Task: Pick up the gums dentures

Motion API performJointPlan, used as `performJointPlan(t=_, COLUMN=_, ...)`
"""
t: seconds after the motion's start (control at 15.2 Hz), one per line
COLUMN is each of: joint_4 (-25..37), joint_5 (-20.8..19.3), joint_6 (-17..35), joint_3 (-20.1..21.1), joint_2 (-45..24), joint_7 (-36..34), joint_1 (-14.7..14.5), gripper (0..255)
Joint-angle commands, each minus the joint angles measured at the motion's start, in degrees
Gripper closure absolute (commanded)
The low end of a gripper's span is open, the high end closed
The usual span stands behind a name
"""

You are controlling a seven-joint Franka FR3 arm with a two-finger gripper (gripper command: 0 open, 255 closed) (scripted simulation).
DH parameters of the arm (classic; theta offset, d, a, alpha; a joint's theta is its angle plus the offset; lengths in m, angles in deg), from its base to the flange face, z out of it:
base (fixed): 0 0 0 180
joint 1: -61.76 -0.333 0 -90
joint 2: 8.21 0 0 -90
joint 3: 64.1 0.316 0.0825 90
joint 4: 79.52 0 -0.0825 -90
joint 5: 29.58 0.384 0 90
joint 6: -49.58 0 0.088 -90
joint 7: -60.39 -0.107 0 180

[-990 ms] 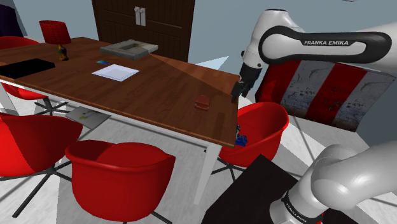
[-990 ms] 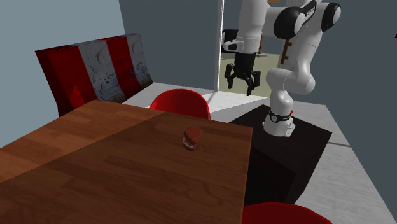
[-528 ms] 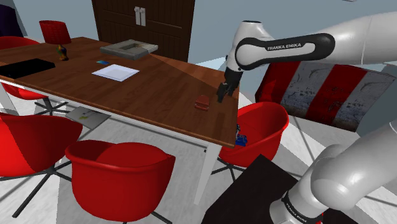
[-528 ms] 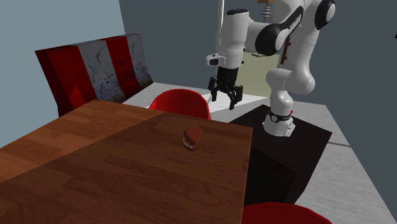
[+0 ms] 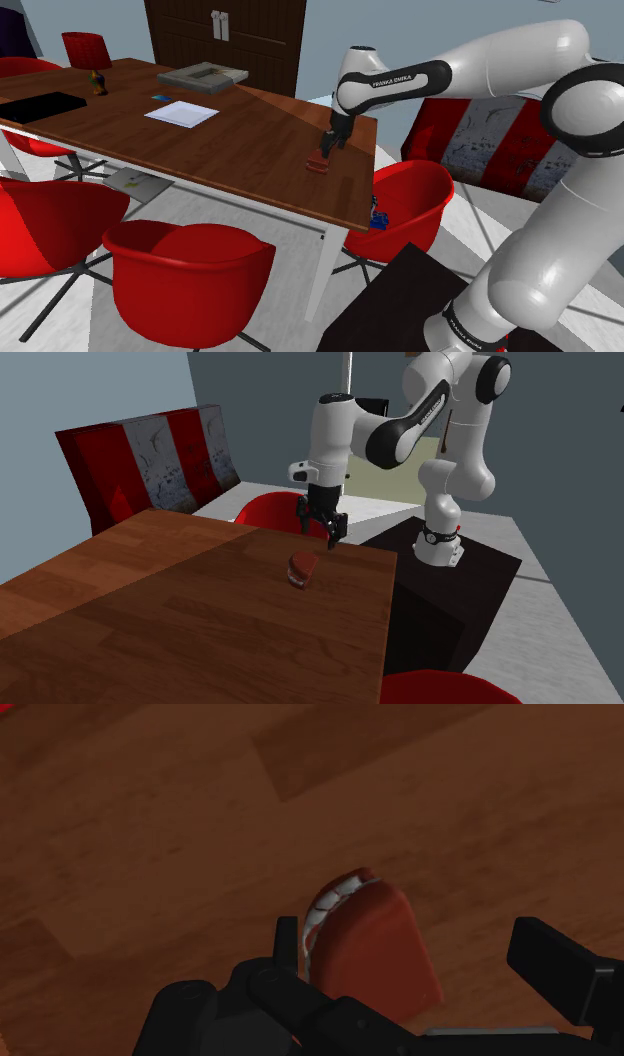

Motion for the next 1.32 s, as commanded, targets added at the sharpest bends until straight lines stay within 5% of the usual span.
performJointPlan(t=0.0, joint_4=4.03, joint_5=0.08, joint_6=0.76, joint_3=0.00, joint_2=-4.56, joint_7=0.30, joint_1=0.03, gripper=0)
performJointPlan(t=0.66, joint_4=1.69, joint_5=0.14, joint_6=6.26, joint_3=-0.01, joint_2=-7.69, joint_7=0.22, joint_1=0.14, gripper=0)
performJointPlan(t=0.73, joint_4=1.79, joint_5=0.13, joint_6=6.16, joint_3=0.02, joint_2=-7.69, joint_7=0.15, joint_1=0.11, gripper=255)
performJointPlan(t=1.25, joint_4=1.89, joint_5=0.15, joint_6=6.15, joint_3=0.00, joint_2=-7.77, joint_7=0.21, joint_1=0.14, gripper=255)
